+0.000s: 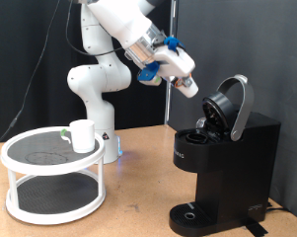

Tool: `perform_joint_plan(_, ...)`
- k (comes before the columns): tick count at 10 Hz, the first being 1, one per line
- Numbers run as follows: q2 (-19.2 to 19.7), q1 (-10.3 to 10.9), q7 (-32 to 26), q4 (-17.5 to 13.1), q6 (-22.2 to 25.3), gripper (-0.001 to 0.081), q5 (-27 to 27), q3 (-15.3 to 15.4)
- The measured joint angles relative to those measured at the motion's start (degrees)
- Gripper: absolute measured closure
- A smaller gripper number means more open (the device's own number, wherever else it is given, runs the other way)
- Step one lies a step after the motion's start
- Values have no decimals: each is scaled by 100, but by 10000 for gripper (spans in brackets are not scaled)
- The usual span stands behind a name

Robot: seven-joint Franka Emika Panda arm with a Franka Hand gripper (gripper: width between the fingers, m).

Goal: Make a cup of coffee with the keurig machine

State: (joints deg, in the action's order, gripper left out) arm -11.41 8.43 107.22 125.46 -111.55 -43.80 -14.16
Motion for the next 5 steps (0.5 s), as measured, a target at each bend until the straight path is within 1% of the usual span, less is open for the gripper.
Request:
perform_joint_plan(3,190,0,-22,158,-401,418,60,141)
perform_joint_plan(5,285,1,-65,224,-574,418,64,200)
